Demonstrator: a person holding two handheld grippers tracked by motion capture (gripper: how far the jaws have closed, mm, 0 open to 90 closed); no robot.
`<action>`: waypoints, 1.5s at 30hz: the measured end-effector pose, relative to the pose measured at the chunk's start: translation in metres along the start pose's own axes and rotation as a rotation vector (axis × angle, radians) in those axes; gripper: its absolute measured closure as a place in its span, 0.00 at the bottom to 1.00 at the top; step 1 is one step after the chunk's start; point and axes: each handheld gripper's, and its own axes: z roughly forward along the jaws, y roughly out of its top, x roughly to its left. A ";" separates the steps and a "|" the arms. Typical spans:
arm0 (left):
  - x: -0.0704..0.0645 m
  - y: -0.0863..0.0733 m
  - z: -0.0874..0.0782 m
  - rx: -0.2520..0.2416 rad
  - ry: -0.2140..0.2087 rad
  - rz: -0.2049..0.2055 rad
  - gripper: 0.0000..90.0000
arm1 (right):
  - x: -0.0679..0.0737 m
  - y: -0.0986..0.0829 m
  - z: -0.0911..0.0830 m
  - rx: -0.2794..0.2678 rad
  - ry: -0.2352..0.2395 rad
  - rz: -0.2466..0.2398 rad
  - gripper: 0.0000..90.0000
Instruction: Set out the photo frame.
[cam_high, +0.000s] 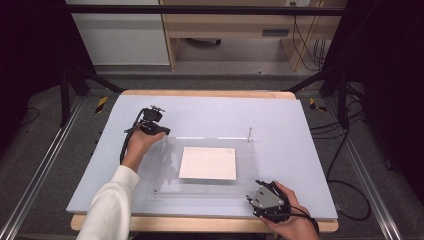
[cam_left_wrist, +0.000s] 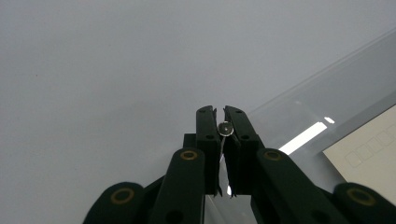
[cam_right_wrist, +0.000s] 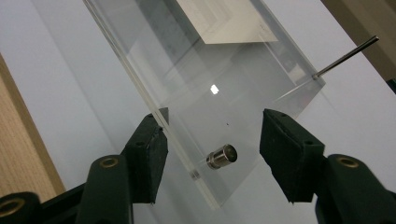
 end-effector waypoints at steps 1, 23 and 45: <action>-0.001 0.000 0.000 -0.005 0.004 -0.001 0.93 | 0.000 0.000 0.000 0.000 -0.003 -0.006 0.48; -0.019 -0.054 -0.056 -0.292 0.043 0.040 0.56 | 0.000 0.006 -0.003 0.000 -0.042 -0.005 0.53; -0.072 -0.125 -0.111 -0.444 0.002 0.246 0.12 | -0.002 0.010 -0.008 -0.036 -0.077 0.003 0.57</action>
